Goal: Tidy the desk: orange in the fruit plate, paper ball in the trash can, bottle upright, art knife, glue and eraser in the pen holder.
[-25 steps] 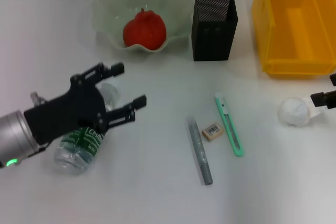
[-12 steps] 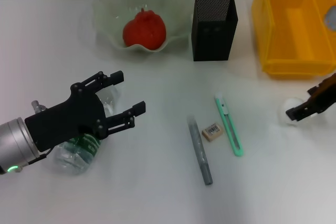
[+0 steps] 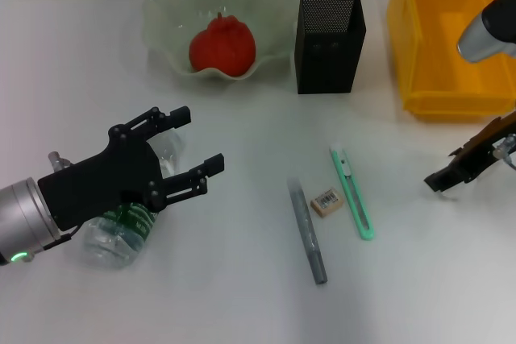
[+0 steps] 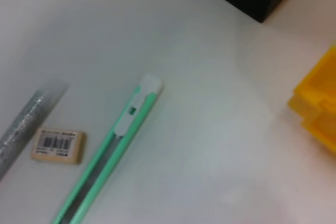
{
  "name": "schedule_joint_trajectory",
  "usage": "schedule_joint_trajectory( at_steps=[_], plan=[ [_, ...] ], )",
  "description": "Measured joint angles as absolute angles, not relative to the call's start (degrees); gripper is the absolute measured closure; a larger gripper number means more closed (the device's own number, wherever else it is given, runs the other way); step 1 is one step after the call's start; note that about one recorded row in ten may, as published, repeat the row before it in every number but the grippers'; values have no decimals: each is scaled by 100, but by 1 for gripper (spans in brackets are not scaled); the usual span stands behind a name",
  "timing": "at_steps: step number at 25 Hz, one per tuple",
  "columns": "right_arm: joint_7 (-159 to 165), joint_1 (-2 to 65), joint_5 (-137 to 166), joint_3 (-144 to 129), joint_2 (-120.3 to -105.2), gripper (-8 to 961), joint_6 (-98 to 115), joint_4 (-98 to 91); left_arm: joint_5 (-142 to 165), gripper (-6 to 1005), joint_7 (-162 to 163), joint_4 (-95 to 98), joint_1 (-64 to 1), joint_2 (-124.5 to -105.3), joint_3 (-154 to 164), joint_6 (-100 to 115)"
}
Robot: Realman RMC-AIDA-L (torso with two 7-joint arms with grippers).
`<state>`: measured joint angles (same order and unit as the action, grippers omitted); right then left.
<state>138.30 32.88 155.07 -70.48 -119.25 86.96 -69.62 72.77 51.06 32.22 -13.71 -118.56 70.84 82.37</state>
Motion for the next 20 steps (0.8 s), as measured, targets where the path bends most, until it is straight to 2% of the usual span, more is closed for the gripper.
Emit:
schedule_joint_trajectory(
  at_steps=[1,6,9,15,20],
  plan=[
    [13863,3294,15556,-7032,-11924,177,8733,-7023,7277,188,5106,3232,-1371,-11856,7084,8242],
    [14051,3254,15580,-6910,-11925,387,8999,-7695,7277,194,5106,3243,-1372,-11856,7083,8253],
    [14176,3260,15578,-6594,-11920,465,9189,-8531,7277,198,5106,3243,-1379,-11857,7084,8255],
    [14238,3358,15624,-6324,-11900,465,8770,-9212,7278,205,5106,3222,-1417,-11856,7084,8255],
    [14220,3621,15809,-6242,-11824,466,7797,-8543,7282,211,5106,3223,-1426,-11857,7093,8270]
  ],
)
